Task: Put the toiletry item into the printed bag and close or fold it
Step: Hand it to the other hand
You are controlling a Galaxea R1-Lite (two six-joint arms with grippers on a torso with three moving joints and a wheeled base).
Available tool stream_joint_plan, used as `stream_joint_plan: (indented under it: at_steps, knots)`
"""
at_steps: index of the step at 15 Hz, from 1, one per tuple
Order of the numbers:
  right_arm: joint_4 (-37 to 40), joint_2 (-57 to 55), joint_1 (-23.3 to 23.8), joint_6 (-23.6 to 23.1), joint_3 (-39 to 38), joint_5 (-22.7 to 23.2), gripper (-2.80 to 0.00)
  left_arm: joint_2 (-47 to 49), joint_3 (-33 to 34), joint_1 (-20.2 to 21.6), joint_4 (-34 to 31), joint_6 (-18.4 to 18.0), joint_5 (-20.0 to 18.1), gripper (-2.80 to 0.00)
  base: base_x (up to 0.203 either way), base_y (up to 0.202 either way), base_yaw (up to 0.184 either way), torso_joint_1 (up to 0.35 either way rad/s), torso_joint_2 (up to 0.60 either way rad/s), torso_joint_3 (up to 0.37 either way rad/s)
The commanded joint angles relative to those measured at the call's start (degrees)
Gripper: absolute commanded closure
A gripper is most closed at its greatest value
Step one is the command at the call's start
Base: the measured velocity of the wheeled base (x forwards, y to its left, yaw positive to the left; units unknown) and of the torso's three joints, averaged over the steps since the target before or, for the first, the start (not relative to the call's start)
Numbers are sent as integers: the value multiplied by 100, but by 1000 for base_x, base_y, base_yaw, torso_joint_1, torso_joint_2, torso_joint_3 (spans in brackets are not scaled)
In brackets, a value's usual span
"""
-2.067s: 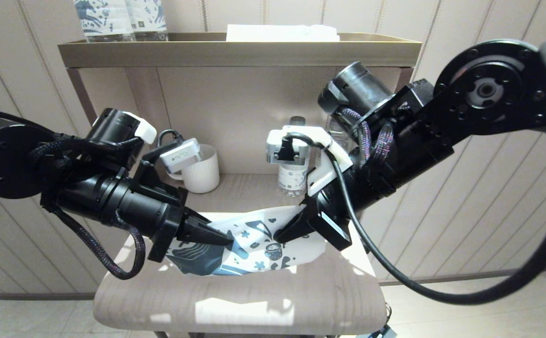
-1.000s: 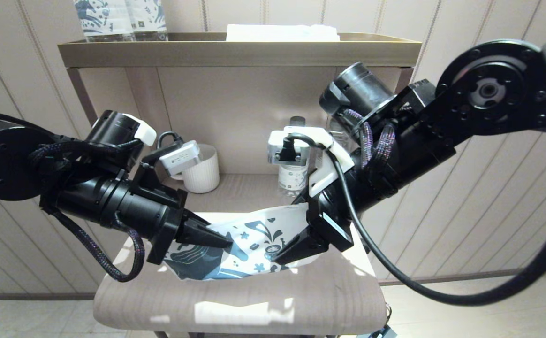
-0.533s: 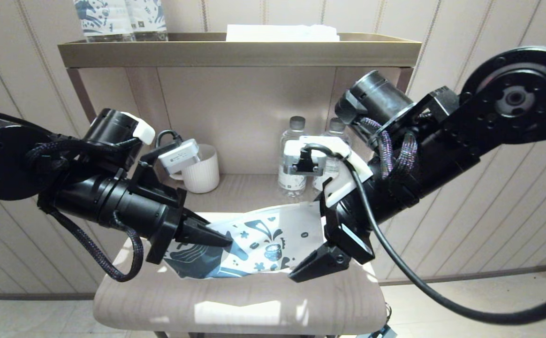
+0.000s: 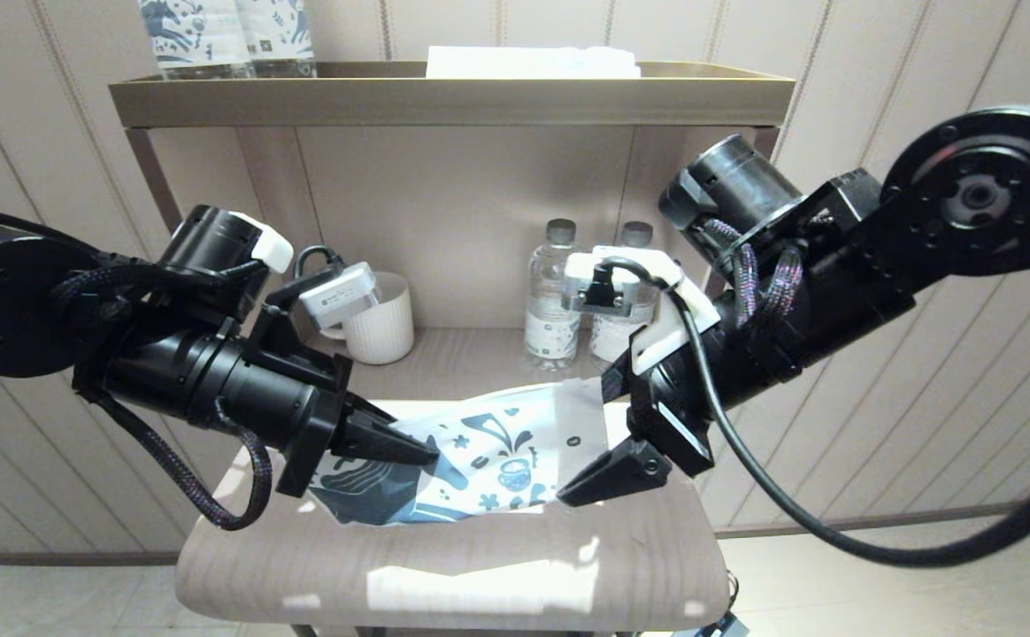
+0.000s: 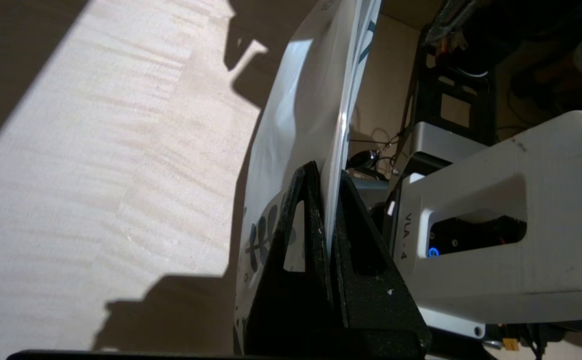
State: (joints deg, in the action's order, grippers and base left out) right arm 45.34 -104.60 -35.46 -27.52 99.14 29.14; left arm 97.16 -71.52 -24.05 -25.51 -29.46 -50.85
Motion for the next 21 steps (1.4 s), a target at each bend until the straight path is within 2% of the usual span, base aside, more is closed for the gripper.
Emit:
stream_joint_plan:
  at_steps: [1, 21]
  knots:
    - [-336, 77, 38, 12, -328, 22, -280, -4, -2, -3, -15, -15, -31, 0, 0, 0, 0, 0, 0, 0]
    - [-450, -134, -22, 25, -208, 124, -280, -39, 16, -3, -24, -24, -31, 0, 0, 0, 0, 0, 0, 0]
